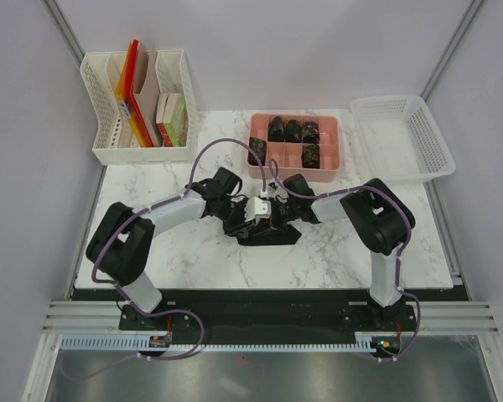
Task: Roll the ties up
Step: Roll the tie at the center of the board.
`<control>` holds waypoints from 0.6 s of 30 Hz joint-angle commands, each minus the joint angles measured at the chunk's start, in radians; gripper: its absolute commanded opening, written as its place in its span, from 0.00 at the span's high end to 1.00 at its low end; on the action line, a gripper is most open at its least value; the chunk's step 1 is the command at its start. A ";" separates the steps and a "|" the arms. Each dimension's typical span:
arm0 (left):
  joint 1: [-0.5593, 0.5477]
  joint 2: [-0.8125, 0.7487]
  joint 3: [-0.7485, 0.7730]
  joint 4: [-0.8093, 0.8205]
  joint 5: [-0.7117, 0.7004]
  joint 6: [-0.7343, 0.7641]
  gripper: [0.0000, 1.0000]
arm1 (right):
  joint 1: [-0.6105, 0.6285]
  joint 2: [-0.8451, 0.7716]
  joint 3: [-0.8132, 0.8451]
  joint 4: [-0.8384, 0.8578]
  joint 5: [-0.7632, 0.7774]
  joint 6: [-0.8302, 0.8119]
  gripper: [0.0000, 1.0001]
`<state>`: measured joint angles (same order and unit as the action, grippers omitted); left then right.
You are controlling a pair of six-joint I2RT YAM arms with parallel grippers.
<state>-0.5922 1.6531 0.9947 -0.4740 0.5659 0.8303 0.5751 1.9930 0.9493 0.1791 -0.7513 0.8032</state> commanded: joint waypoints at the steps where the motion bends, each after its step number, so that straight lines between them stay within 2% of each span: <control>1: -0.054 0.051 0.061 0.060 0.057 -0.066 0.58 | 0.045 0.067 -0.006 -0.041 0.112 0.001 1.00; 9: -0.101 0.093 0.071 0.061 -0.017 -0.112 0.59 | 0.060 0.082 -0.061 0.184 0.009 0.145 1.00; 18: -0.152 0.076 -0.013 0.011 -0.098 -0.096 0.60 | 0.081 0.104 -0.047 0.258 -0.037 0.156 1.00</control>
<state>-0.6731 1.6871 1.0378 -0.4988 0.4221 0.7624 0.5800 2.0510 0.9051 0.3737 -0.8284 0.9787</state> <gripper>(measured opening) 0.415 0.021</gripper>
